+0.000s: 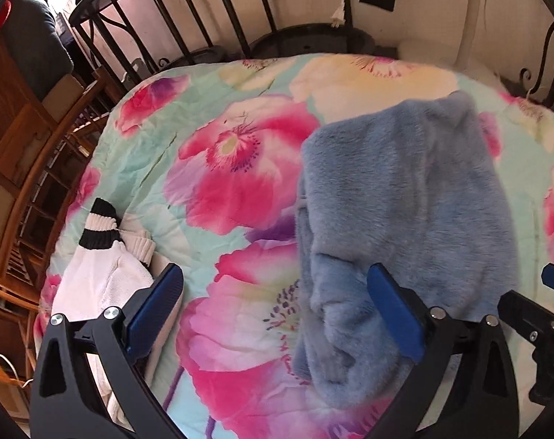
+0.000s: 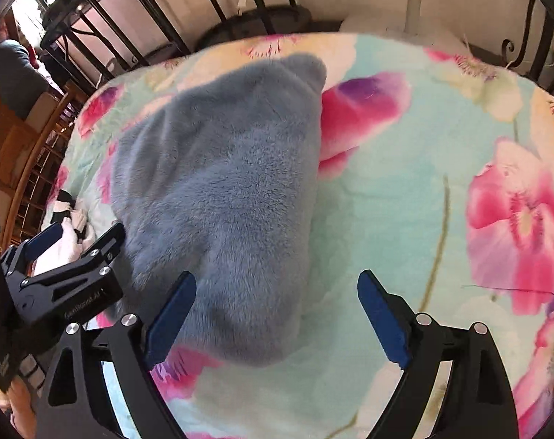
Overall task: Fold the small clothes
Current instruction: 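Position both open grippers on either side of the folded blue jacket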
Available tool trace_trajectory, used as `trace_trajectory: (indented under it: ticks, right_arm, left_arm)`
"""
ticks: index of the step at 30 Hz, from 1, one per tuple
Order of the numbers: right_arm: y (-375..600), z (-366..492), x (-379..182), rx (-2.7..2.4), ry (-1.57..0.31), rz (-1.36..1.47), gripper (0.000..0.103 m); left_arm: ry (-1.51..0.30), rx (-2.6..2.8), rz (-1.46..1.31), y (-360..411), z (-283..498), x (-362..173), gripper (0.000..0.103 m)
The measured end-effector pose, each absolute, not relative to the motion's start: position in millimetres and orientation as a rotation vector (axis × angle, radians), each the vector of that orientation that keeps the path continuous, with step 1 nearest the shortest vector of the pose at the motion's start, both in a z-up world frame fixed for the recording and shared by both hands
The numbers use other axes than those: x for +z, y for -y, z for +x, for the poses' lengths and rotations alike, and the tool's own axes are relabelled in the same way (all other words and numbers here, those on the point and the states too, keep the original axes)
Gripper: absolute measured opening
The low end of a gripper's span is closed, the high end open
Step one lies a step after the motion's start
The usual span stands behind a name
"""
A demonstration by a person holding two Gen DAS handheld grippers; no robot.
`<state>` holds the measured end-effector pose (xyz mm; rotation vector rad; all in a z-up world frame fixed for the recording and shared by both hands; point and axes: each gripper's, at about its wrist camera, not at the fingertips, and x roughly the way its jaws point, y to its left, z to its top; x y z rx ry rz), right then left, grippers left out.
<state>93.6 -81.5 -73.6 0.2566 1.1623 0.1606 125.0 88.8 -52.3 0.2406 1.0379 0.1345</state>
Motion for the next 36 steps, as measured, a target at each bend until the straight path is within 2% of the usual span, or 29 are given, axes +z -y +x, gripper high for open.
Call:
trace_trajectory:
  ticks: [12, 36]
  right_arm:
    - [108.7, 75.3, -45.4, 0.148, -1.101, 0.385, 0.09]
    - [125.2, 107.1, -71.8, 0.119, -1.109, 0.51, 0.09]
  left_arm:
    - [-0.98, 0.033, 0.253, -58.3, 109.7, -28.5, 0.098]
    - [-1.03, 0.059, 0.269, -54.3, 126.4, -49.6, 0.098]
